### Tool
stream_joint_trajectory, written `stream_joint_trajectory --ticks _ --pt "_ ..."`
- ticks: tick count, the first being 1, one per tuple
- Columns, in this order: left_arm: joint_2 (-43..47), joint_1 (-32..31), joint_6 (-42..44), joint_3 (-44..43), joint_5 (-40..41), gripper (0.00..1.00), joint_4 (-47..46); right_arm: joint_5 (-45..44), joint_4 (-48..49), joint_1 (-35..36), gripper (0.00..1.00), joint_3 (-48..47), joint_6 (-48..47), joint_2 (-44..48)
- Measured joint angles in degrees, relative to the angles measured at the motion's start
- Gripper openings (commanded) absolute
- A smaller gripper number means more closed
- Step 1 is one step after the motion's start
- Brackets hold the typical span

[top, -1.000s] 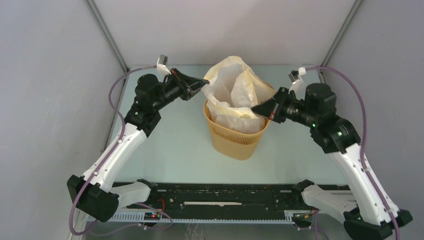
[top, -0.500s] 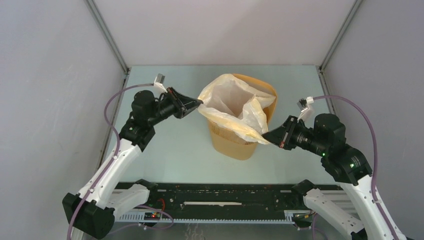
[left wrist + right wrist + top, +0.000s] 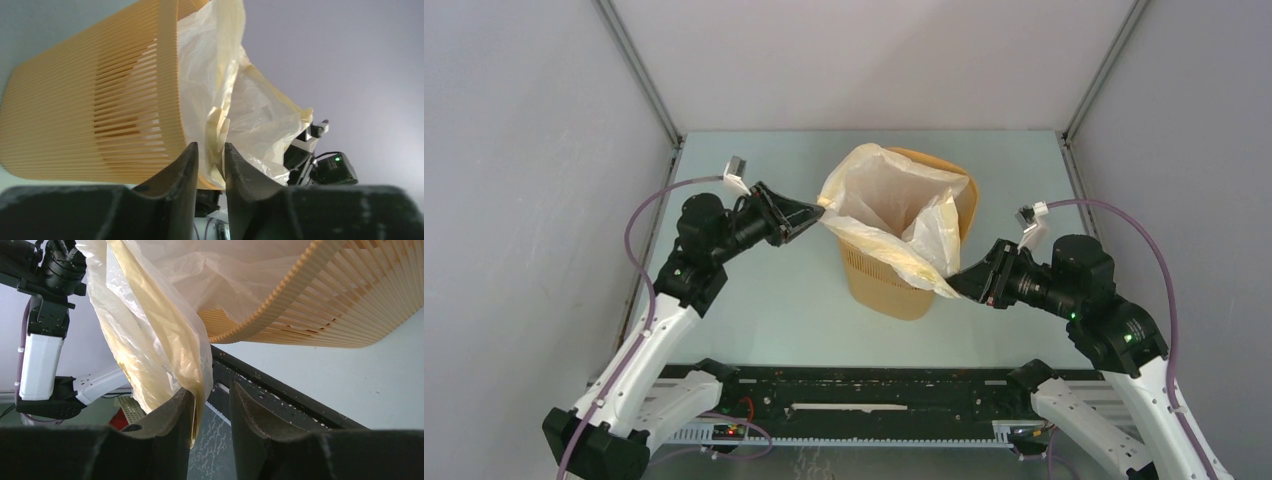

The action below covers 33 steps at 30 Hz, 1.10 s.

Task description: Put the trash bags into the trash bin

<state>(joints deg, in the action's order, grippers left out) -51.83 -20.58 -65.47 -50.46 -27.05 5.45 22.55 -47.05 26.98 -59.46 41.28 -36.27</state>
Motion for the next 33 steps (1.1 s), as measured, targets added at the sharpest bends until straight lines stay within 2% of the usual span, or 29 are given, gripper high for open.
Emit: stream_joint_trajectory --ticks 2,4,9,16,23,25,28,30,33 --pt "0.68 0.0 -0.72 0.0 -0.09 0.08 0.02 0.39 0.17 0.0 0.27 -0.09 0.02 -0.02" --pt "1.51 0.0 -0.83 0.0 -0.17 0.01 0.02 0.5 0.15 0.0 0.22 -0.28 -0.02 -0.09" --pt "2.97 0.0 0.07 0.0 -0.37 0.0 2.27 -1.36 -1.55 0.0 0.15 -0.72 -0.33 0.04" --pt "6.97 0.04 5.68 3.1 0.31 0.0 9.4 -9.64 -8.5 0.0 0.13 -1.03 -1.25 -0.28" --pt "0.07 0.15 7.63 4.0 2.51 0.0 9.94 -16.24 -9.09 -0.02 0.14 -1.03 -2.75 -3.15" --pt "-2.25 0.17 8.59 3.78 3.54 0.0 9.66 -18.67 -8.87 -0.11 0.16 -1.03 -3.06 -3.96" --pt "-6.1 0.2 9.62 2.58 4.2 0.04 9.81 -20.46 -7.93 -0.72 0.35 -1.03 -4.2 -5.09" --pt "-8.41 0.2 10.25 1.73 3.93 0.14 9.68 -20.28 -7.08 -1.44 0.46 -1.03 -5.53 -6.05" --pt "-8.98 0.33 12.0 1.4 4.02 0.35 10.88 -18.53 -6.75 -2.29 0.57 -1.05 -7.87 -6.75"
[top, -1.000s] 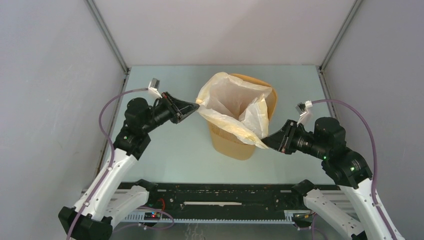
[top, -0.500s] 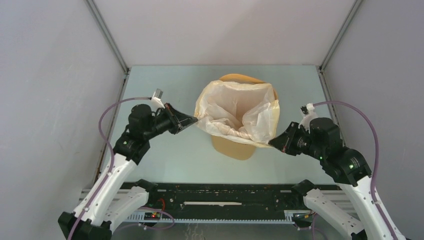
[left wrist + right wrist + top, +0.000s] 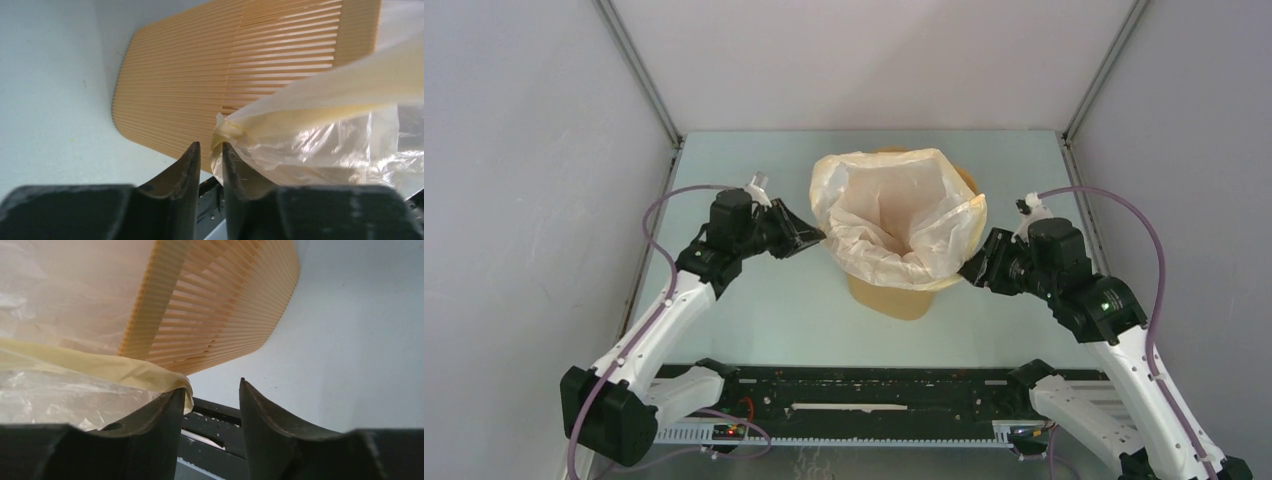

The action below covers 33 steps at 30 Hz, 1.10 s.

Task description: Put the trash bags into the trash bin

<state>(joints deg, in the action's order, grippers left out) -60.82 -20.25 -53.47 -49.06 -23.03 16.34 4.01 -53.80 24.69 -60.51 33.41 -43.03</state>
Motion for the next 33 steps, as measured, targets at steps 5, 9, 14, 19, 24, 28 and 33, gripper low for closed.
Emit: stream_joint_trajectory --ticks 5,9,14,19,24,28,33 --pt "2.86 0.42 4.83 -3.48 1.57 0.62 6.73 2.58 -2.34 -0.22 0.69 -2.45 -2.58 1.01" --pt "5.57 0.81 8.48 -8.87 1.88 0.71 11.1 4.61 -3.61 -0.24 0.69 -6.78 -4.83 4.09" --pt "7.72 2.12 16.26 -15.85 3.04 0.94 14.45 8.24 -3.08 -0.26 0.72 -13.94 -9.66 6.21" --pt "5.66 3.37 21.07 -22.6 1.62 0.96 11.13 7.34 -1.73 -0.26 0.73 -19.96 -14.14 2.51" --pt "-2.56 3.52 20.5 -28.33 -1.27 0.94 5.01 4.79 0.37 -0.9 0.76 -27.67 -15.06 -7.21" --pt "-10.1 3.61 19.06 -29.7 -4.48 0.9 3.52 6.1 2.05 -2.8 0.67 -28.89 -14.23 -11.61" --pt "-14.12 3.96 17.33 -29.7 -5.84 0.75 4.63 10.16 3.06 -7.89 0.56 -28.89 -11.39 -14.43"
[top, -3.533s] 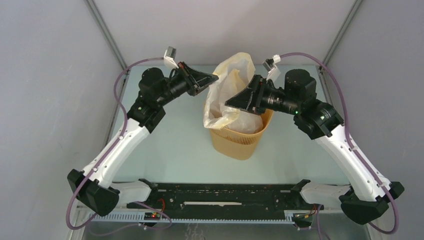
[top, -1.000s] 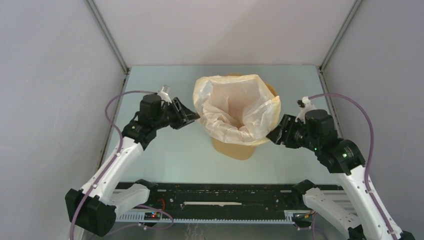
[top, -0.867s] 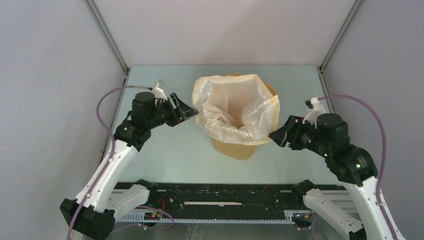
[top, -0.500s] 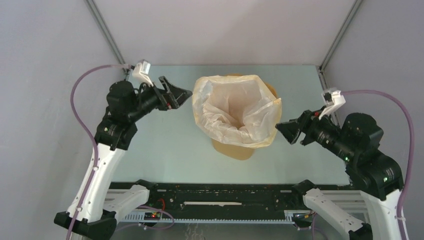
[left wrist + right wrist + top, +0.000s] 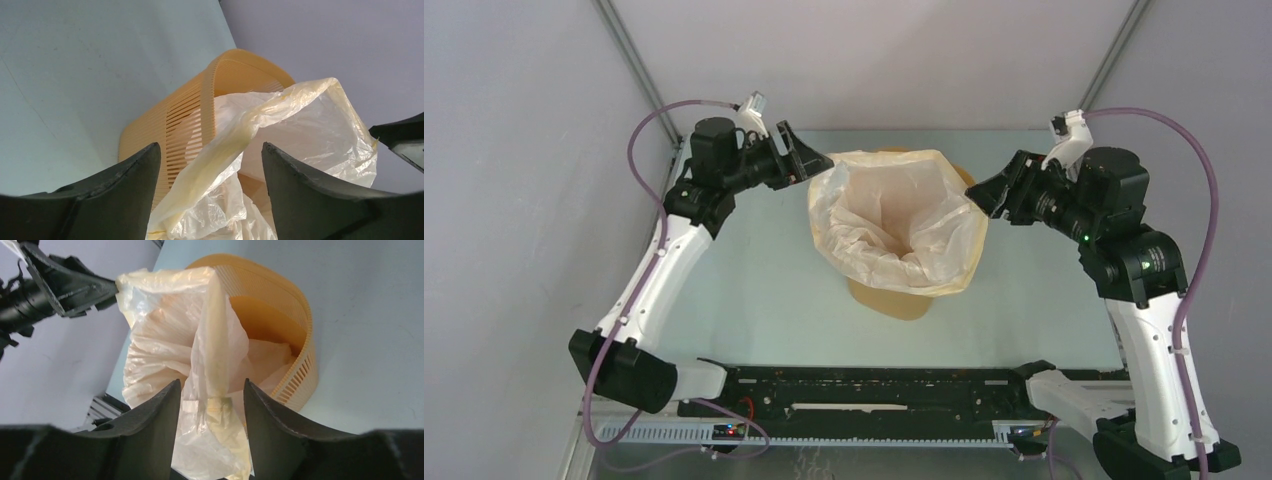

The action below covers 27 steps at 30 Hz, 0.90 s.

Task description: Put the trash bags into the trash bin

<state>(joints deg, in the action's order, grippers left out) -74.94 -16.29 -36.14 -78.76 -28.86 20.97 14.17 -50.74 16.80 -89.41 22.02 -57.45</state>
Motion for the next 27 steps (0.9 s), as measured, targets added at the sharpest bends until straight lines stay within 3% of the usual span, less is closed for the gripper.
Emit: stream_joint_trajectory --ticks 4,6,8,15,20,24,27 --pt "0.0 0.33 -1.99 0.02 -1.07 0.61 -1.29 6.05 2.34 -5.01 0.49 1.03 3.02 -0.2" --pt "-0.02 0.48 -3.96 0.37 -1.51 0.58 -2.91 9.97 4.37 -7.08 0.52 2.29 5.11 -0.37" --pt "-0.02 0.85 -6.25 1.11 -1.99 0.58 -5.25 13.4 6.8 -8.44 0.6 4.07 7.54 -0.76" --pt "-3.54 1.7 -12.02 1.55 -4.28 0.66 -11.1 21.73 13.29 -11.08 0.64 8.5 14.82 -5.05" --pt "-5.6 1.7 -13.9 1.55 -5.92 0.73 -12.17 24.65 13.9 -11.43 0.46 8.68 16.98 -7.32" --pt "-5.49 1.7 -14.71 2.29 -8.0 0.84 -14.36 25.7 15.02 -11.67 0.15 8.79 18.21 -7.28" --pt "-4.74 1.7 -15.43 4.24 -9.81 0.89 -16.72 26.23 15.89 -12.44 0.01 8.81 18.86 -7.28"
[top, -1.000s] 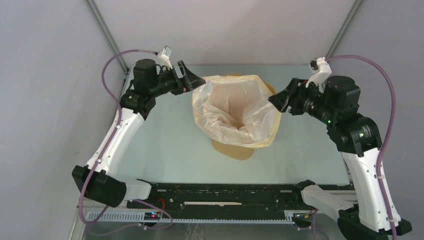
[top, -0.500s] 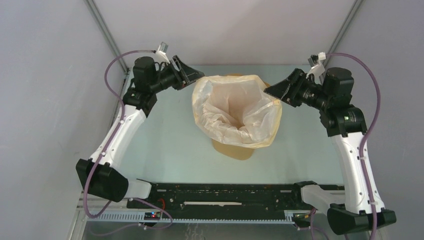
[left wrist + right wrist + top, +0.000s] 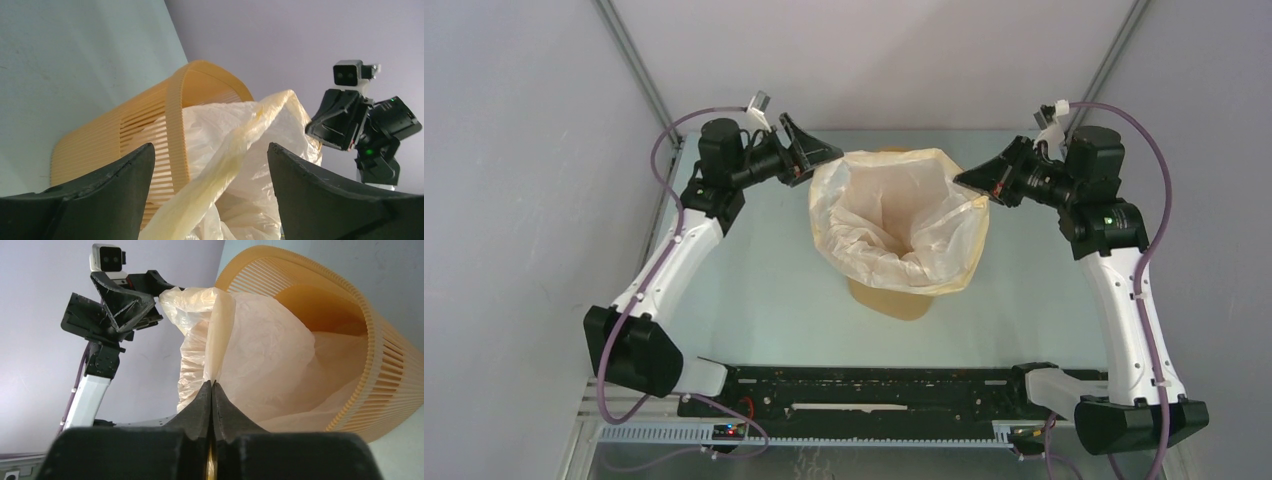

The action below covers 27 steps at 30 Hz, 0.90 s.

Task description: Put the trash bags into the trash bin

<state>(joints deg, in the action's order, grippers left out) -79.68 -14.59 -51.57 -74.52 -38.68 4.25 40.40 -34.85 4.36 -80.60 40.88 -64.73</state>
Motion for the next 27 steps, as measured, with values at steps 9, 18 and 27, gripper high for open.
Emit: stream_joint_trajectory --ticks 9,18,27 --pt "4.2 0.15 -2.01 4.46 -1.97 0.56 -4.11 0.59 -0.02 -0.92 0.0 0.02 0.42 0.11" --pt "-2.23 0.15 -5.16 3.69 -2.25 0.15 -6.69 -0.09 3.41 -1.31 0.0 0.02 3.15 -0.22" --pt "-10.73 0.22 -11.19 -0.42 -1.55 0.02 -12.2 -4.92 3.8 -3.13 0.0 -2.58 1.29 -6.45"
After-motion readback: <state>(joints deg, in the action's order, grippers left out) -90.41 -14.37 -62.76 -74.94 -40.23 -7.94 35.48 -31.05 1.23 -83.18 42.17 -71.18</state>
